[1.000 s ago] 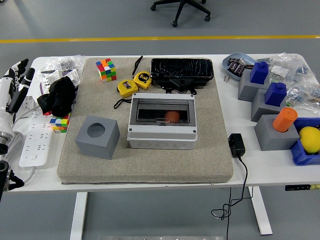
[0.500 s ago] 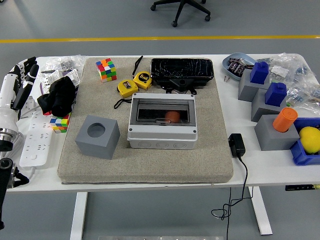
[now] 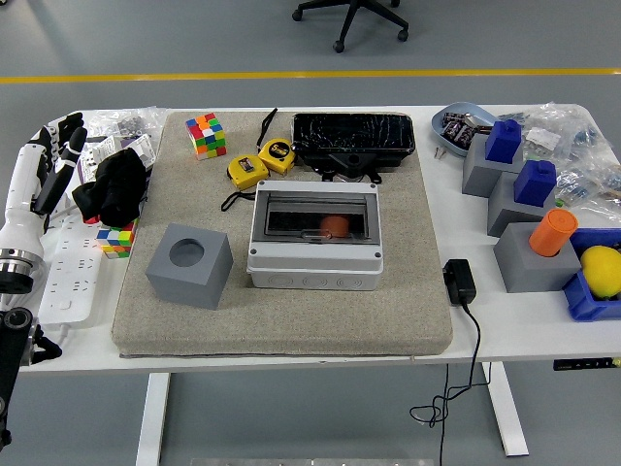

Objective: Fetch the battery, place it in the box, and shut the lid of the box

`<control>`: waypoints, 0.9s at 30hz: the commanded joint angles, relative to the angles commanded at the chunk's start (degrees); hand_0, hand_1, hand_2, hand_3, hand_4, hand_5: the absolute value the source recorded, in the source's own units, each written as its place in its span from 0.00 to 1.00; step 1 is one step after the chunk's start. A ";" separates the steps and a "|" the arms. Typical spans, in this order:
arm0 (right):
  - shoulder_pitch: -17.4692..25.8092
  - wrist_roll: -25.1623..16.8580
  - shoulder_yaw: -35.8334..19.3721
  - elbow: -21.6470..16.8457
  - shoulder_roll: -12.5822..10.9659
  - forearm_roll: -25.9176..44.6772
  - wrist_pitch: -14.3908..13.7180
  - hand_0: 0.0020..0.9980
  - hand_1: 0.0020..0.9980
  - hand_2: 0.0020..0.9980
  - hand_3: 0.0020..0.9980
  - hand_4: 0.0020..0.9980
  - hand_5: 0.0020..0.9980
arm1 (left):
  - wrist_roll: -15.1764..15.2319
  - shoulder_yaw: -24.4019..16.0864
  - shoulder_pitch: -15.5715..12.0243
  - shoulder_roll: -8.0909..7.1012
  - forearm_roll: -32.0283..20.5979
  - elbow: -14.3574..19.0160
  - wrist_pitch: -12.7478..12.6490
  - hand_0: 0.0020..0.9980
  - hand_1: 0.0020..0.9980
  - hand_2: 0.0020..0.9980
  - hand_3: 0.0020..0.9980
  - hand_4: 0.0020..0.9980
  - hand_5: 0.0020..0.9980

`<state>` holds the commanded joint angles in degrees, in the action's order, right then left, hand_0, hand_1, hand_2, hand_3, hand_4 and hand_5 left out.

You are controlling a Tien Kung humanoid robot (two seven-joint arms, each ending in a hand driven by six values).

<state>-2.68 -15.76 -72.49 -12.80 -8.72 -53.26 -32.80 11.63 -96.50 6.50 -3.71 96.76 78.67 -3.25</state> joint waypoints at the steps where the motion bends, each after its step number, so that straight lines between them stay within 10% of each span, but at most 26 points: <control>1: -0.12 0.05 0.04 -0.10 -0.02 -0.02 -0.05 0.86 0.85 0.82 0.83 1.00 1.00 | 0.05 -0.09 0.14 -0.02 0.01 0.12 0.05 0.81 0.87 0.84 0.83 1.00 1.00; 27: -2.05 1.02 4.23 -1.16 -0.99 0.99 0.97 0.86 0.85 0.82 0.84 1.00 1.00 | 1.31 3.28 1.76 -1.56 -0.66 -0.77 0.71 0.81 0.87 0.83 0.83 1.00 1.00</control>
<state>-4.74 -14.73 -68.26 -13.95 -9.72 -52.26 -31.83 12.94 -93.23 8.27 -5.27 96.09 77.90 -2.54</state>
